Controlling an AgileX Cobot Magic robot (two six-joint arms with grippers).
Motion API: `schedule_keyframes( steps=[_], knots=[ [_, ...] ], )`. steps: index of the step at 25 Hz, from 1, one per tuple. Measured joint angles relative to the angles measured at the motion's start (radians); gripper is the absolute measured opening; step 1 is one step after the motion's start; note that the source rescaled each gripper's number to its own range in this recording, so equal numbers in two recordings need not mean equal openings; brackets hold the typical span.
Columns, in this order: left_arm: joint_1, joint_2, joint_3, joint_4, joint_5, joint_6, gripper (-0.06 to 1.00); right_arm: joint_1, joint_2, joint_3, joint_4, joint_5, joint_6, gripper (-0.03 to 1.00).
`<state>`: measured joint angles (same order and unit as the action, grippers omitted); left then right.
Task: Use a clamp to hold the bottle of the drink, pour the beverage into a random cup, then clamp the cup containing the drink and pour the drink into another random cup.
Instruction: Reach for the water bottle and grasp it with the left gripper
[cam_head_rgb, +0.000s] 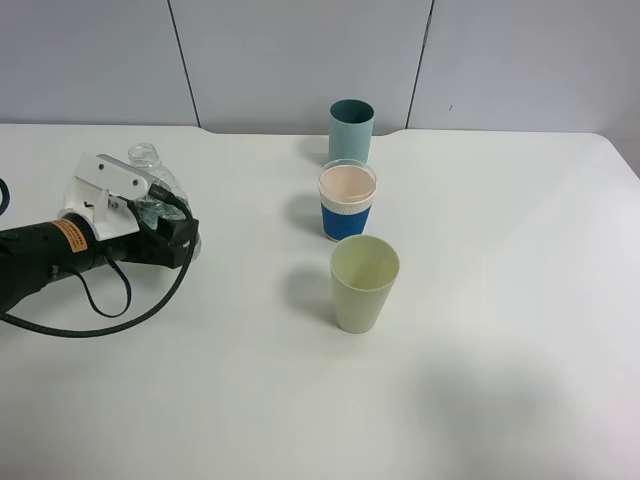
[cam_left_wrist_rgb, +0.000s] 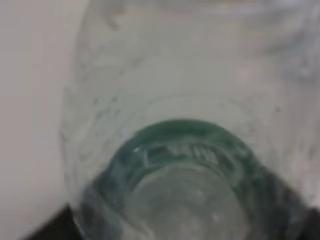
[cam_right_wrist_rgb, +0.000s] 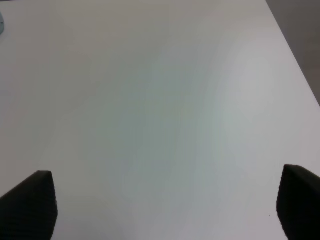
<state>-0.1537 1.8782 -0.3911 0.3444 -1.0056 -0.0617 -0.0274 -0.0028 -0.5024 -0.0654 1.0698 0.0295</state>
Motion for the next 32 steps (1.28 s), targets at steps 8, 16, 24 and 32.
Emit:
schedule_keyframes(
  steps=[8,16,24,32],
  knots=[
    [0.000,0.000,0.000,-0.009,0.003,0.000,0.01,0.000,0.000,0.000,0.000,0.000,0.000,0.61],
    [-0.048,-0.014,0.000,-0.155,0.028,0.000,0.01,0.000,0.000,0.000,0.000,0.000,0.000,0.61],
    [-0.216,-0.076,0.001,-0.588,0.083,0.033,0.01,0.000,0.000,0.000,0.000,0.000,0.000,0.61],
    [-0.374,-0.174,-0.049,-1.066,0.156,0.341,0.01,0.000,0.000,0.000,0.000,0.000,0.000,0.61]
  ],
)
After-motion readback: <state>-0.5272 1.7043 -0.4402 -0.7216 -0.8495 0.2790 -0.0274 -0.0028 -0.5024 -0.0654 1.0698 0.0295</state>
